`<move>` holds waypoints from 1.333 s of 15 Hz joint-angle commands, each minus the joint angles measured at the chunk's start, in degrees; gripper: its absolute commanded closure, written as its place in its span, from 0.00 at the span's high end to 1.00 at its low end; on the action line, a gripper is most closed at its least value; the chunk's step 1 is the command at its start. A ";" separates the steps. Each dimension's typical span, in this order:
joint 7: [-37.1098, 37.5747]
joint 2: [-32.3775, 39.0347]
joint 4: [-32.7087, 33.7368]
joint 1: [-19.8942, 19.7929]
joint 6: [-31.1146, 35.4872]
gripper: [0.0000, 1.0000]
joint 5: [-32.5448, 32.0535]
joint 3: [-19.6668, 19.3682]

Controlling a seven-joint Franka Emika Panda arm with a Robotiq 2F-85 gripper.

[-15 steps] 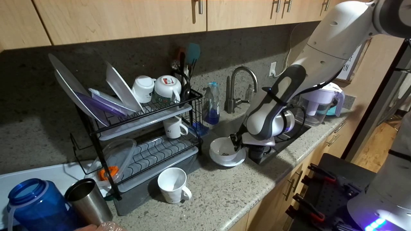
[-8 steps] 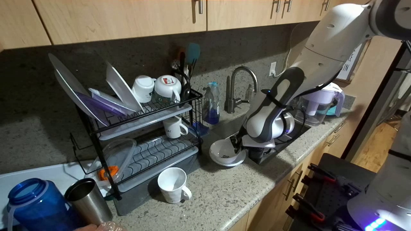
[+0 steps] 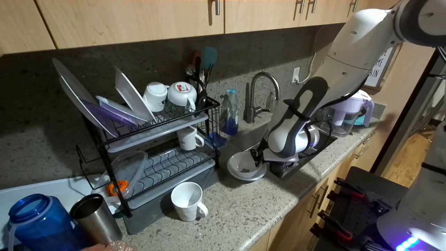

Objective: Put the bowl on the left in the one on the right

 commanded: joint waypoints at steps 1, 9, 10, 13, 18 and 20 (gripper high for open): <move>0.42 0.49 -0.04 0.15 3.46 0.05 0.50 0.10; 1.68 -0.60 -1.46 0.88 5.52 0.64 -0.97 -1.06; 1.62 -0.92 -1.74 1.01 5.63 0.69 -0.91 -1.26; 1.17 -2.52 -3.17 1.45 5.87 0.94 -0.99 -1.85; 0.59 -5.79 -5.63 2.56 6.09 1.00 -1.72 -1.33; 0.53 -6.96 -6.32 3.74 5.72 1.00 -2.01 -1.47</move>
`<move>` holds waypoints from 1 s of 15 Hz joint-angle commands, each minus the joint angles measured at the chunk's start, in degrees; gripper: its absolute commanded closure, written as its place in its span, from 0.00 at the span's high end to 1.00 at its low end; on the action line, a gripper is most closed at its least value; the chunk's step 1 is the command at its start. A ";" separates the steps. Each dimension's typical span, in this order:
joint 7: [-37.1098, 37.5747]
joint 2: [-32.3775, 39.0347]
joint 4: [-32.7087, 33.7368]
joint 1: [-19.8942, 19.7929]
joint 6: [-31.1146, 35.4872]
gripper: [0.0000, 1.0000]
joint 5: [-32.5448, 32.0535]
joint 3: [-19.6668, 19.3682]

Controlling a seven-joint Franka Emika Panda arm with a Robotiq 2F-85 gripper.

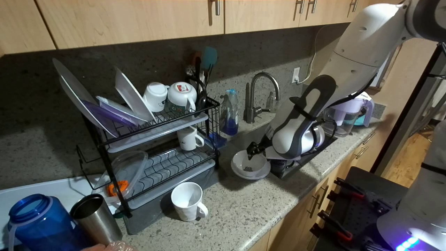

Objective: Put the bowl on the left in the one on the right

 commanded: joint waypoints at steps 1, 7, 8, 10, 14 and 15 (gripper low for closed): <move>0.58 -4.52 -3.74 2.01 0.63 1.00 -1.46 -0.09; -1.76 -9.57 -5.96 8.02 -0.71 1.00 -0.94 -0.31; -2.15 -10.05 -5.93 8.91 -0.85 1.00 -1.22 -0.26; -3.04 -11.35 -5.73 10.63 -1.65 1.00 -1.64 0.11; -1.35 -7.89 -4.02 9.90 -0.16 1.00 -1.00 0.31; -1.35 -7.68 -4.01 9.82 -0.16 1.00 -1.00 0.22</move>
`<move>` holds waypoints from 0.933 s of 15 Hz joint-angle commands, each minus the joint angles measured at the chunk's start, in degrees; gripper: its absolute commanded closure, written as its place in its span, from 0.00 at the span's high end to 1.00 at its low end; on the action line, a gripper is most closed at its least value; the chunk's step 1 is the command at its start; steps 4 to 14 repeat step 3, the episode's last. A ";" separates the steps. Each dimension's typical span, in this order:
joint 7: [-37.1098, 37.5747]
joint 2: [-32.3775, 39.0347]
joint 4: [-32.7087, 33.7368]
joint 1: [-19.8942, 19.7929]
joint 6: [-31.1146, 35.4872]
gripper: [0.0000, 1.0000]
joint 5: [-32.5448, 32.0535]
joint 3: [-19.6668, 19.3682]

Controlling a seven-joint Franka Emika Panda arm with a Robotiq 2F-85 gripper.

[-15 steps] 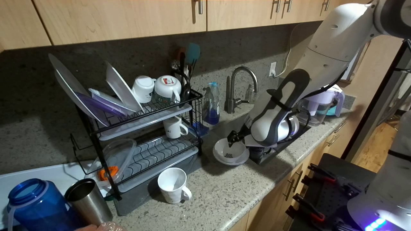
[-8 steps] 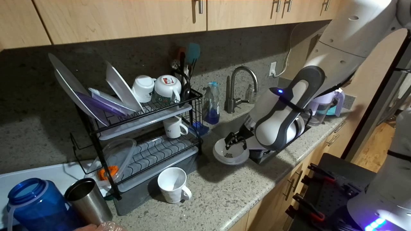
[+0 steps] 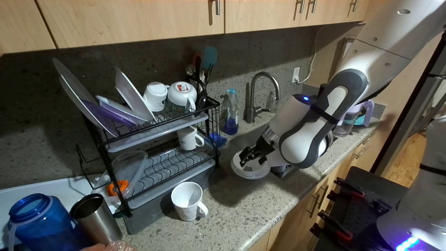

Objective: Put the bowl on the left in the one on the right

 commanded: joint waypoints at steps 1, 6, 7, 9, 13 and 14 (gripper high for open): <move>0.00 0.09 0.00 -0.08 0.00 1.00 0.00 -0.09; 0.00 0.11 0.00 -0.14 0.00 1.00 0.00 -0.10; 0.00 0.11 0.00 -0.14 0.00 1.00 0.00 -0.10; 0.00 0.11 0.00 -0.14 0.00 1.00 0.00 -0.10; 0.00 0.11 0.00 -0.14 0.00 1.00 0.00 -0.10; 0.00 0.11 0.00 -0.14 0.00 1.00 0.00 -0.10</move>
